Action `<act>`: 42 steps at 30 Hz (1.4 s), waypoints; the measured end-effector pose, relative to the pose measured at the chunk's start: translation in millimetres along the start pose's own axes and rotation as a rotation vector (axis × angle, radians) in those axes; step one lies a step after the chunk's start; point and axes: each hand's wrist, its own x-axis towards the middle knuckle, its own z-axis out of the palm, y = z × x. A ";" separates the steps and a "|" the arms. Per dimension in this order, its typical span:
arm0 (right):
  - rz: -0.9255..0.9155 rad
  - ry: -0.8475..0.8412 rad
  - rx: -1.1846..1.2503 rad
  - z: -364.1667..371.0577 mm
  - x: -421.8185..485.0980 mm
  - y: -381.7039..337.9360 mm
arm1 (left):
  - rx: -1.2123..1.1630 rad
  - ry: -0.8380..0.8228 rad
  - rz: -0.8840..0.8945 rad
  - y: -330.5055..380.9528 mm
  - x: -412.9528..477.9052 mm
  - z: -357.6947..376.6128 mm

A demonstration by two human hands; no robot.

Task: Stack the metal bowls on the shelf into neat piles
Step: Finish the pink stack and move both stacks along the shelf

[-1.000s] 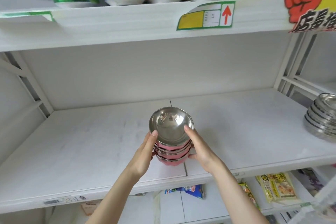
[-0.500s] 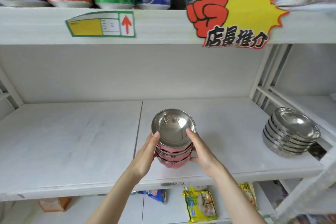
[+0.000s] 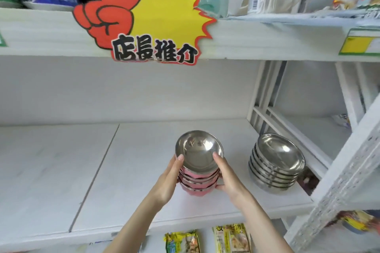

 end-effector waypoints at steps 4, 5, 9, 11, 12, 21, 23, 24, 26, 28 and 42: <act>0.019 -0.072 -0.029 -44.7 16.5 7.0 | -0.048 0.082 -0.030 -4.3 15.1 43.3; 0.026 -0.090 -0.029 -52.7 21.3 9.5 | -0.053 0.105 -0.030 -5.0 17.3 51.8; 0.041 -0.136 -0.003 -70.6 37.2 21.2 | -0.067 0.169 -0.046 -5.3 23.9 72.6; 0.049 -0.160 0.002 -76.1 41.9 25.0 | -0.067 0.188 -0.056 -3.5 26.2 79.4; 0.046 -0.166 -0.001 -78.4 45.0 26.6 | -0.062 0.195 -0.055 -3.2 27.5 81.5; -0.073 -0.105 -0.021 -81.9 46.4 27.9 | -0.016 0.213 -0.089 3.6 32.3 87.0; -0.099 -0.080 -0.042 -82.1 46.1 29.5 | -0.011 0.213 -0.092 2.1 33.3 86.8; -0.105 -0.072 -0.054 -82.0 45.8 29.9 | -0.009 0.211 -0.097 2.2 33.3 86.6; -0.115 -0.060 -0.077 -80.6 43.3 30.6 | -0.011 0.202 -0.124 1.6 34.2 85.2; -0.128 -0.040 -0.097 -78.8 40.1 29.9 | -0.014 0.197 -0.161 -0.6 37.0 82.5; -0.379 0.054 -0.835 -101.6 3.9 6.9 | 0.660 0.437 0.115 2.9 29.6 66.5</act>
